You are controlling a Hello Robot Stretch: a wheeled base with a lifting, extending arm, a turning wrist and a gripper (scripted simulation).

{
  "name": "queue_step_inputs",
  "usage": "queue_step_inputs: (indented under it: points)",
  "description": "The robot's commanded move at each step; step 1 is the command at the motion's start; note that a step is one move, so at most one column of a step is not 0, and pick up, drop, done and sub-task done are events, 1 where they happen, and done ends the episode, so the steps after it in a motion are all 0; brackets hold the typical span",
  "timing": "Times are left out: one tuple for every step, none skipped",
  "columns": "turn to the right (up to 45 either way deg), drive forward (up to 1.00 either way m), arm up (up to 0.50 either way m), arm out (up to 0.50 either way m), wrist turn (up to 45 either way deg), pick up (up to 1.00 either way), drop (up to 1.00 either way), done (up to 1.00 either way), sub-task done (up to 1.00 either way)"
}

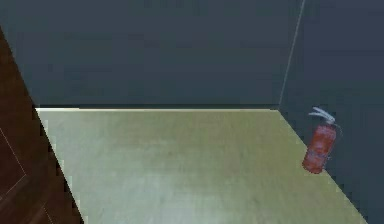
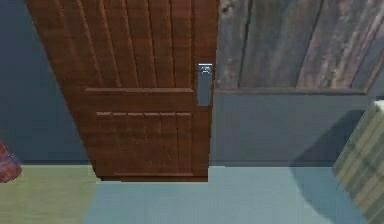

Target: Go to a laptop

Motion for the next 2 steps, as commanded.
queue_step_inputs:
  points:
    - [0.0, 1.0, 0.0, 0.0, 0.0, 0.0, 0.0, 0.0, 0.0]
    - [0.0, 0.05, 0.0, 0.0, 0.0, 0.0, 0.0, 0.0, 0.0]
